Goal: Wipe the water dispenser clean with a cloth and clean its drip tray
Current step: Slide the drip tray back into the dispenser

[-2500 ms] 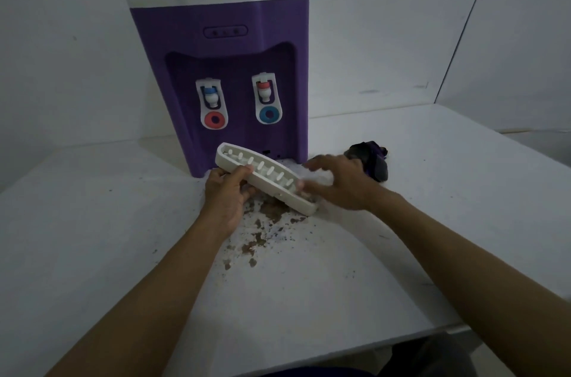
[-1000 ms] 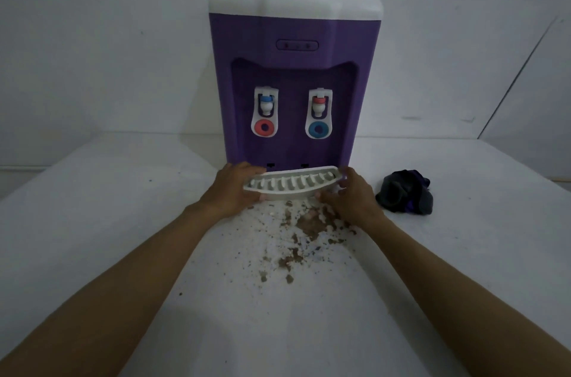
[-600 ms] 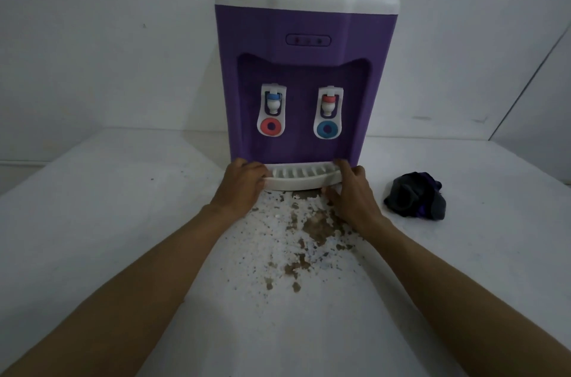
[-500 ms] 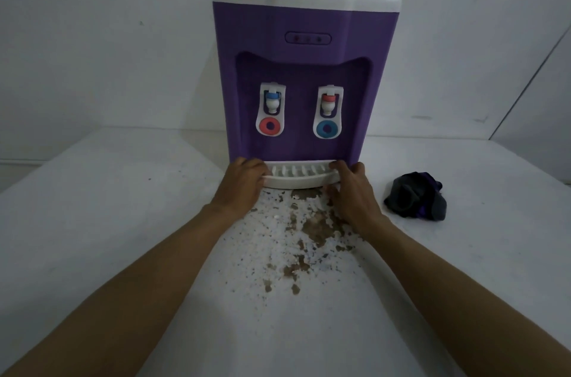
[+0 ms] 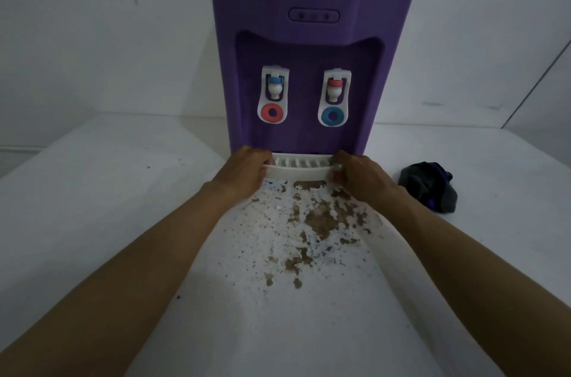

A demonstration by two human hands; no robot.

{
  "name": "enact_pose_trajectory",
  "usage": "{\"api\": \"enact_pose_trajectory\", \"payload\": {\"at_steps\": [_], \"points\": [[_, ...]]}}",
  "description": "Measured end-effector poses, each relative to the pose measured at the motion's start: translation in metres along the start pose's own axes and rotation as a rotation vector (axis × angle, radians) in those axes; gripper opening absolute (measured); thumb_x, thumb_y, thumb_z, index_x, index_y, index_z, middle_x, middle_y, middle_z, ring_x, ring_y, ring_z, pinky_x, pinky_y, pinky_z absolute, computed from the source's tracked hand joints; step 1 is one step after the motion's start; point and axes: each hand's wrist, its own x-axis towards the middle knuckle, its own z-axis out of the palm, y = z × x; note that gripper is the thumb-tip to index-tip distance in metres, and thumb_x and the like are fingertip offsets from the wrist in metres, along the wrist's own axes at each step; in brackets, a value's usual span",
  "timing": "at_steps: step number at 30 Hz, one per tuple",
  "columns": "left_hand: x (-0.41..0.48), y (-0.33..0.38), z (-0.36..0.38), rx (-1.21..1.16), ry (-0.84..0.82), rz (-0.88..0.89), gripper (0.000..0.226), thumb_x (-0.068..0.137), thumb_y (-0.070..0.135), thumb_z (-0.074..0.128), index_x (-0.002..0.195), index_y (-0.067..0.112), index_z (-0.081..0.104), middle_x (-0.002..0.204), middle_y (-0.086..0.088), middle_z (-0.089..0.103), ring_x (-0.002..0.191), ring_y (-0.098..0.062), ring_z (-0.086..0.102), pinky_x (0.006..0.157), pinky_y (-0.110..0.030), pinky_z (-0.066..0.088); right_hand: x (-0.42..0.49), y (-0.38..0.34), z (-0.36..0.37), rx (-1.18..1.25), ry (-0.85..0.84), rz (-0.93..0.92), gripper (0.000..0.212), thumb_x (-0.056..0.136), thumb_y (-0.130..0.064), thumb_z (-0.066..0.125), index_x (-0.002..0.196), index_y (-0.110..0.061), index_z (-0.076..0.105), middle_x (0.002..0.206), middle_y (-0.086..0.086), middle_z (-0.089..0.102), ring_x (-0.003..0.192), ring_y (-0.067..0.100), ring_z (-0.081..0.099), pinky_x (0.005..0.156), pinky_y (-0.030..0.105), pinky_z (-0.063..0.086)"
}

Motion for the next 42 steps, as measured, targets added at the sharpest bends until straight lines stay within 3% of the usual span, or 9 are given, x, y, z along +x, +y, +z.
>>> {"api": "enact_pose_trajectory", "payload": {"at_steps": [6, 13, 17, 21, 25, 32, 36, 39, 42], "points": [[-0.004, 0.018, -0.001, 0.084, 0.068, -0.033, 0.029, 0.086, 0.014, 0.065, 0.114, 0.01, 0.061, 0.109, -0.008, 0.065, 0.106, -0.031, 0.053, 0.091, -0.039, 0.039, -0.014, 0.0, 0.002, 0.003, 0.062, -0.019, 0.055, 0.092, -0.031, 0.058, 0.138, -0.014, 0.033, 0.127, 0.017, 0.056, 0.107, 0.034, 0.059, 0.092, 0.044, 0.05], [-0.004, 0.067, 0.015, 0.055, 0.244, 0.112, 0.01, 0.086, 0.018, 0.066, 0.091, 0.012, 0.062, 0.091, -0.003, 0.066, 0.091, -0.027, 0.053, 0.08, -0.039, 0.037, -0.04, 0.026, -0.021, -0.199, 0.292, 0.077, 0.051, 0.092, -0.045, 0.054, 0.134, -0.018, 0.046, 0.123, 0.012, 0.053, 0.109, 0.03, 0.052, 0.091, 0.044, 0.042], [0.001, 0.107, 0.028, -0.045, 0.188, 0.149, 0.01, 0.088, 0.022, 0.065, 0.09, 0.013, 0.061, 0.091, 0.0, 0.065, 0.09, -0.023, 0.05, 0.083, -0.037, 0.039, -0.057, 0.049, -0.045, -0.155, 0.183, 0.285, 0.057, 0.09, -0.045, 0.058, 0.138, -0.02, 0.041, 0.134, 0.014, 0.042, 0.12, 0.033, 0.042, 0.099, 0.046, 0.038], [0.01, 0.15, 0.041, -0.121, 0.058, 0.166, 0.02, 0.09, 0.034, 0.064, 0.097, 0.015, 0.061, 0.096, 0.001, 0.063, 0.093, -0.02, 0.047, 0.086, -0.035, 0.039, -0.079, 0.075, -0.065, -0.095, -0.151, 0.184, 0.048, 0.086, -0.041, 0.061, 0.131, -0.032, 0.045, 0.134, 0.006, 0.039, 0.121, 0.03, 0.035, 0.101, 0.043, 0.032], [0.021, 0.184, 0.056, -0.154, -0.076, 0.125, 0.034, 0.089, 0.04, 0.065, 0.113, 0.017, 0.058, 0.113, 0.0, 0.062, 0.106, -0.021, 0.048, 0.091, -0.034, 0.041, -0.089, 0.087, -0.062, -0.235, -0.001, 0.11, 0.013, 0.092, -0.029, 0.055, 0.104, -0.032, 0.057, 0.121, 0.001, 0.053, 0.109, 0.025, 0.044, 0.089, 0.039, 0.031], [0.057, 0.217, 0.06, -0.415, -0.154, -0.018, 0.052, 0.088, 0.045, 0.064, 0.135, 0.031, 0.047, 0.141, 0.002, 0.051, 0.131, -0.024, 0.04, 0.107, -0.045, 0.038, -0.09, 0.1, -0.087, 0.39, 0.246, 0.128, 0.011, 0.095, -0.023, 0.049, 0.097, -0.026, 0.059, 0.107, -0.001, 0.058, 0.097, 0.017, 0.058, 0.081, 0.036, 0.05], [0.075, 0.234, 0.05, -0.477, -0.127, 0.053, 0.019, 0.093, 0.028, 0.054, 0.11, 0.027, 0.062, 0.113, 0.009, 0.065, 0.111, -0.018, 0.057, 0.095, -0.035, 0.046, -0.093, 0.102, -0.099, 0.507, 0.267, 0.121, 0.013, 0.098, -0.025, 0.046, 0.098, -0.02, 0.059, 0.104, -0.001, 0.062, 0.099, 0.014, 0.059, 0.079, 0.03, 0.051], [0.082, 0.248, 0.044, -0.498, -0.097, 0.064, 0.019, 0.096, 0.014, 0.046, 0.102, 0.017, 0.064, 0.097, 0.004, 0.065, 0.093, -0.017, 0.061, 0.077, -0.025, 0.048, -0.097, 0.104, -0.103, 0.458, 0.24, 0.149, 0.012, 0.096, -0.025, 0.047, 0.1, -0.017, 0.054, 0.096, 0.002, 0.06, 0.087, 0.018, 0.057, 0.068, 0.025, 0.045], [0.086, 0.252, 0.048, -0.493, -0.022, 0.064, 0.018, 0.096, 0.011, 0.046, 0.099, 0.018, 0.063, 0.1, 0.0, 0.064, 0.091, -0.016, 0.059, 0.078, -0.026, 0.048, -0.101, 0.105, -0.102, 0.382, 0.179, 0.171, 0.017, 0.087, -0.03, 0.058, 0.098, -0.019, 0.051, 0.089, 0.001, 0.059, 0.083, 0.02, 0.058, 0.07, 0.029, 0.048]]}}
